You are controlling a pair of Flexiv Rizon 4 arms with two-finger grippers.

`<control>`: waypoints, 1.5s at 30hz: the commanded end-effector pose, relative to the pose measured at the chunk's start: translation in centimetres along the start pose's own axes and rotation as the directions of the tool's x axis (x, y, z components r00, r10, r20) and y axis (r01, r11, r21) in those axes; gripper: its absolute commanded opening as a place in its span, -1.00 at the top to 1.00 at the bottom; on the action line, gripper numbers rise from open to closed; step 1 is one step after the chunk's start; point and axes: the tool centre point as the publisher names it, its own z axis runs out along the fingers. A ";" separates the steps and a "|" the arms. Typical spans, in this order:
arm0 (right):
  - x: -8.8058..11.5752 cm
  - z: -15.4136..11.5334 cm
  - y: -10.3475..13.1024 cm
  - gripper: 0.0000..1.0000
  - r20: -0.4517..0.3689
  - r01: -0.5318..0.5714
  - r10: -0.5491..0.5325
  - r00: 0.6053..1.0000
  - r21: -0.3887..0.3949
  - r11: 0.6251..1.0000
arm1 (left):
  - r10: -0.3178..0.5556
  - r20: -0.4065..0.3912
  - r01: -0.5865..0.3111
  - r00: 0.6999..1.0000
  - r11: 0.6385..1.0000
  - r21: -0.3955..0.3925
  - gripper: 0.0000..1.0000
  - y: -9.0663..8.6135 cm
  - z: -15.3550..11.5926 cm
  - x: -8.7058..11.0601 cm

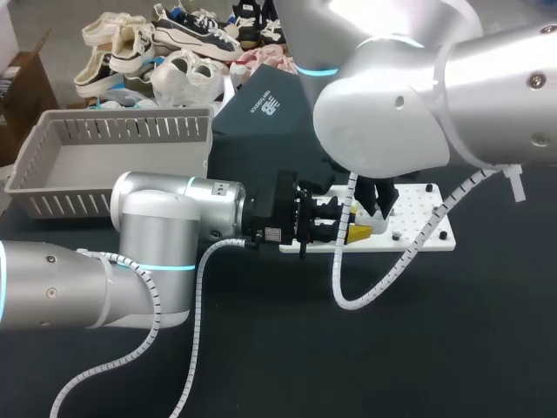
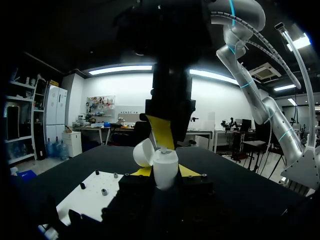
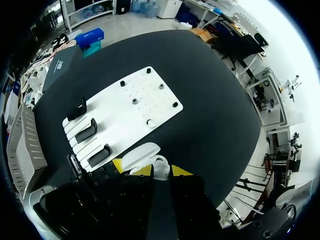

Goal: Pick up each earbud case from the left stands, insert the matching earbuds, close the lid, and place the case in the box.

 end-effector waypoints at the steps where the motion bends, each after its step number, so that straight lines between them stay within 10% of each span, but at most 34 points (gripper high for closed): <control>1: -0.1 0.1 0.1 1.00 -0.002 0.000 0.000 1.000 0.006 1.000 | 0.000 0.001 0.000 1.000 1.000 0.001 1.00 0.1 0.0 0.1; 15: -0.1 0.6 0.2 1.00 0.001 -0.006 0.006 1.000 0.013 1.000 | 0.000 0.001 0.000 1.000 1.000 0.001 1.00 0.1 0.0 0.1; 45: 0.2 0.1 0.0 0.16 -0.004 -0.010 0.010 1.000 -0.007 1.000 | 0.000 0.001 0.000 1.000 1.000 0.001 1.00 0.1 0.0 0.1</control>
